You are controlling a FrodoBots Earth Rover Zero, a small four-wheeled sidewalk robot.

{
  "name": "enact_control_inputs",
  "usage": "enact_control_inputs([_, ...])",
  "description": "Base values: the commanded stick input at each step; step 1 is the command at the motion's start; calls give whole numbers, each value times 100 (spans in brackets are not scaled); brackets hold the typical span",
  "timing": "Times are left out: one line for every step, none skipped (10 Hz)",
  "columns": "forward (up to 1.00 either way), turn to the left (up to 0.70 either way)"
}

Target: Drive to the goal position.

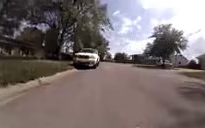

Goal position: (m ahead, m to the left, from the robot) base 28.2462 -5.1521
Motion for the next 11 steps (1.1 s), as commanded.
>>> enact_control_inputs([100, 0])
enact_control_inputs([100, 0])
enact_control_inputs([100, 0])
enact_control_inputs([100, 0])
enact_control_inputs([100, 0])
enact_control_inputs([100, 0])
enact_control_inputs([100, 0])
enact_control_inputs([100, 0])
enact_control_inputs([100, 0])
enact_control_inputs([100, 0])
enact_control_inputs([100, 0])
